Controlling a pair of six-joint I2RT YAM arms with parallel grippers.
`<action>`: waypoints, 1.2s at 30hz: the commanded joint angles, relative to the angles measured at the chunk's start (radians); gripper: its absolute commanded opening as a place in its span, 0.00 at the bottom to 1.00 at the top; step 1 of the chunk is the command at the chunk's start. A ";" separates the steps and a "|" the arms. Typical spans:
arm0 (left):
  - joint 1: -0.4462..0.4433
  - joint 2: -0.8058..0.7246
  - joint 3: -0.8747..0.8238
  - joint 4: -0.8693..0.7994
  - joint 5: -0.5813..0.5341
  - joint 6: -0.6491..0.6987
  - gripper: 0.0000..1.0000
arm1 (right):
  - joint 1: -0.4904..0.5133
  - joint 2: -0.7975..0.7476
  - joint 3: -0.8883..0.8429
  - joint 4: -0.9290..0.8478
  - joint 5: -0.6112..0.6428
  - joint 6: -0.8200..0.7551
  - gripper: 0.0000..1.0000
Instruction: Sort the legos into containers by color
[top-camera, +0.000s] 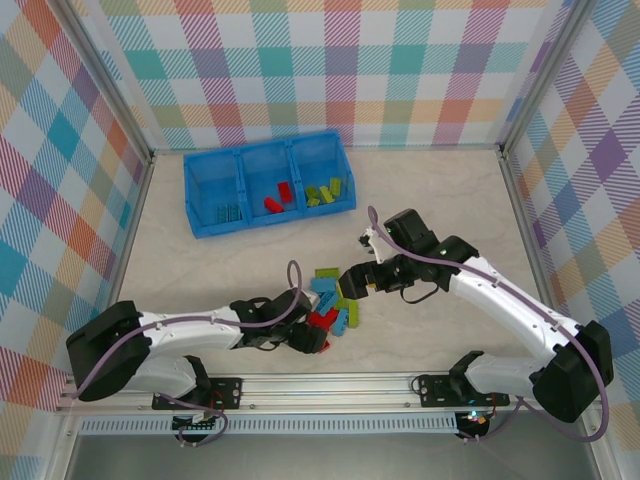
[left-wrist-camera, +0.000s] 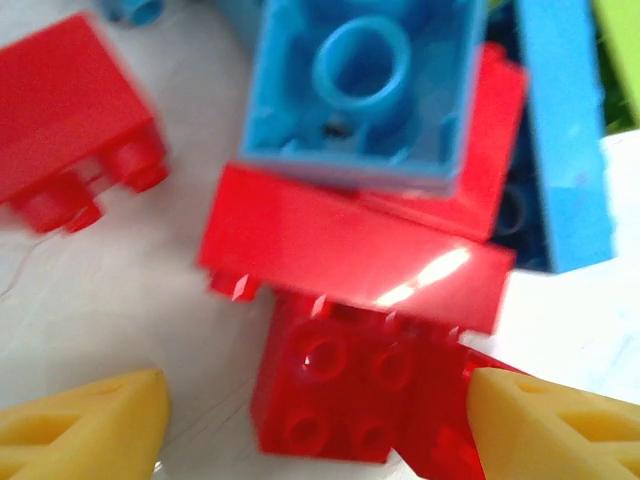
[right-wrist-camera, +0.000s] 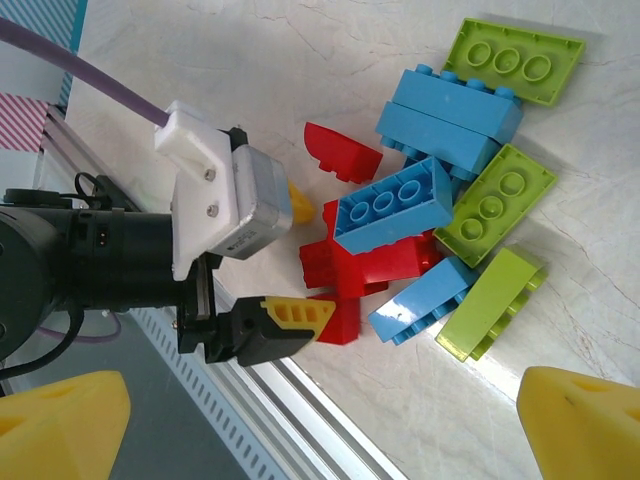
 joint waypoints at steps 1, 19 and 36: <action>0.004 0.043 0.007 0.045 0.080 0.018 0.78 | 0.004 -0.022 -0.002 -0.011 0.007 0.007 1.00; 0.004 0.026 -0.025 -0.197 -0.180 -0.064 0.56 | 0.004 -0.017 0.001 -0.001 0.008 0.015 1.00; 0.017 -0.128 -0.072 -0.164 -0.174 -0.068 0.63 | 0.004 0.020 0.025 0.006 -0.012 0.025 1.00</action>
